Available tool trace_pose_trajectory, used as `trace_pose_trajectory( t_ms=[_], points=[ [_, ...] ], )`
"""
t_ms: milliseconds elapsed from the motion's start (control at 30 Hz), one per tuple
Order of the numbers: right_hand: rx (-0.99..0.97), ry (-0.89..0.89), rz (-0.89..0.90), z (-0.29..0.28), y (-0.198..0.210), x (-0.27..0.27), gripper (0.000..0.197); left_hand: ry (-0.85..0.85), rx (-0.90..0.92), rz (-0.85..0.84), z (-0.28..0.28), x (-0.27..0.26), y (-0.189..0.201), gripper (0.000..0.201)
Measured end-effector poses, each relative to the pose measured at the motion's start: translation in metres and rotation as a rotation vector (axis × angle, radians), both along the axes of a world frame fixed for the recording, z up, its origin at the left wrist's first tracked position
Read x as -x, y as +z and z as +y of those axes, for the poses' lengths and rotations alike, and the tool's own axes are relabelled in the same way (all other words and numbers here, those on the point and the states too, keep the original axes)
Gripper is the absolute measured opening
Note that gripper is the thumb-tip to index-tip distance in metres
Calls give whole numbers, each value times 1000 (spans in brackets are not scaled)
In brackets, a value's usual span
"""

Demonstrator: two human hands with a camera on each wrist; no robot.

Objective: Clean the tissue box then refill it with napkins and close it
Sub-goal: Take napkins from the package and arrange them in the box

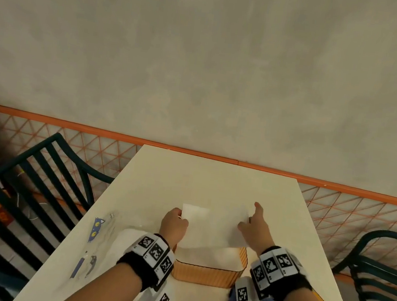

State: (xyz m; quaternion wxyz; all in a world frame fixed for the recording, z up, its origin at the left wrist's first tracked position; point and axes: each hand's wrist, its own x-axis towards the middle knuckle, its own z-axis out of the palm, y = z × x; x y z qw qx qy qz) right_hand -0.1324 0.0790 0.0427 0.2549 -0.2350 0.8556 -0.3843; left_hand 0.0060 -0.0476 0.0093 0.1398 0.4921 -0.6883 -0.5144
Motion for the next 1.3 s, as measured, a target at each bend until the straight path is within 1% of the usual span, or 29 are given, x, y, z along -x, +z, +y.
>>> trace_pose_trajectory(
  t_ms=[100, 200, 333, 400, 467, 500, 533, 600, 633, 667, 733, 800, 933, 1000, 1067, 1133, 1233, 1300],
  points=[
    [-107, 52, 59, 0, -20, -7, 77, -102, 119, -175, 1, 2, -19, 28],
    [-240, 147, 114, 0, -39, -9, 79, -151, 196, -270, 3, 3, -36, 31],
    [-374, 243, 178, 1, -50, -8, 78, -197, 368, -422, 8, 4, -44, 54],
    [-433, 303, 296, 3, -49, -8, 68, -236, 574, -517, 8, 6, -48, 61],
    [-425, 358, 518, 5, -45, -8, 52, -320, 784, -538, 12, 6, -46, 60],
    [-406, 389, 619, 5, -43, -9, 48, -373, 842, -546, 14, 7, -46, 56],
    [-384, 424, 681, 4, -41, -9, 46, -423, 883, -524, 16, 10, -46, 51],
    [-351, 515, 708, 0, -42, -8, 44, -514, 980, -508, 19, 14, -43, 39],
    [-354, 561, 680, -3, -44, -8, 44, -573, 941, -506, 21, 15, -42, 33],
    [-378, 601, 631, -5, -46, -7, 46, -599, 898, -508, 22, 17, -43, 31],
    [-452, 683, 524, -8, -51, -7, 53, -701, 802, -523, 20, 18, -53, 36],
    [-527, 746, 453, -7, -56, -7, 61, -726, 719, -514, 17, 15, -57, 41],
    [-588, 804, 452, -8, -61, -6, 65, -791, 561, -550, 11, 14, -56, 55],
    [-594, 824, 455, -8, -58, -3, 69, -833, 554, -559, 7, 14, -51, 64],
    [-615, 844, 468, -9, -53, 1, 74, -917, 619, -617, 4, 15, -49, 71],
    [-679, 870, 472, -10, -50, 3, 75, -966, 613, -682, 0, 13, -48, 75],
    [-749, 926, 464, -12, -50, -1, 69, -971, 566, -685, -2, 11, -52, 76],
    [-756, 940, 492, -12, -53, -5, 68, -929, 533, -671, 1, 12, -53, 69]
  ],
)
